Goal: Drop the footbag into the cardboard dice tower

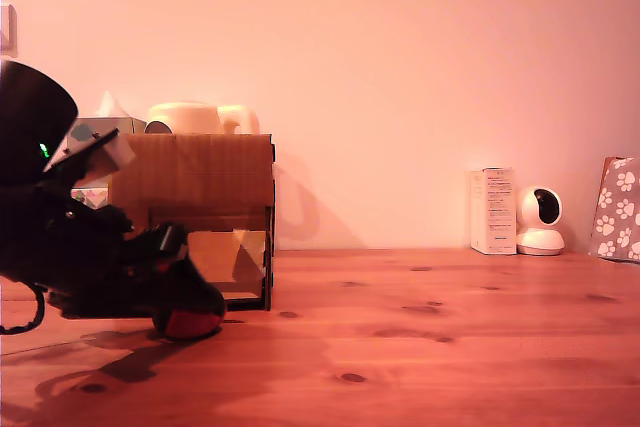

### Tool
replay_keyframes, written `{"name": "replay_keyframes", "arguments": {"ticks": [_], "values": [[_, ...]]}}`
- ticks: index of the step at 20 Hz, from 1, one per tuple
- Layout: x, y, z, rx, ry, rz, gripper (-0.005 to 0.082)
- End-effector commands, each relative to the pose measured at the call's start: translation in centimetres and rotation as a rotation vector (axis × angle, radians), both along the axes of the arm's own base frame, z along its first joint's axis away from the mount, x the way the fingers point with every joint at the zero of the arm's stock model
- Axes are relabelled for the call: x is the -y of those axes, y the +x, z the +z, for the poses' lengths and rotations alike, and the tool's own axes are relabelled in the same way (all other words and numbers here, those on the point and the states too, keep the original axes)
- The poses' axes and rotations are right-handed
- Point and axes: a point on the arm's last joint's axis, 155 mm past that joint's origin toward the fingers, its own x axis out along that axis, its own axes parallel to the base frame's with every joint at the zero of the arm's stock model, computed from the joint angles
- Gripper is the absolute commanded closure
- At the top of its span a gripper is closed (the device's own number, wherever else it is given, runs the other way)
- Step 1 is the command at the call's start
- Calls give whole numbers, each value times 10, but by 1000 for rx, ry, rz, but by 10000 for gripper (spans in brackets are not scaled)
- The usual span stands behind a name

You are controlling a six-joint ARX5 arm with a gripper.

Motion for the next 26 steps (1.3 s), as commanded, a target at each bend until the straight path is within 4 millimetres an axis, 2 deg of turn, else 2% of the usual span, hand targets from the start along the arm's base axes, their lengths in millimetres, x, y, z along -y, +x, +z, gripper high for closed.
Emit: {"name": "replay_keyframes", "arguments": {"ticks": [1,4,6,10,18,22,26], "values": [[3,-1,-3,-5,1,-15,654],[9,-7,3,-21,-28,-48,658],[15,-14,14,-35,-55,-82,657],[22,-27,59,-11,-129,-130,657],[15,-41,161,214,-201,-135,657],[-4,-27,204,400,-181,-32,657],[-21,-8,232,527,-134,77,657]]}}
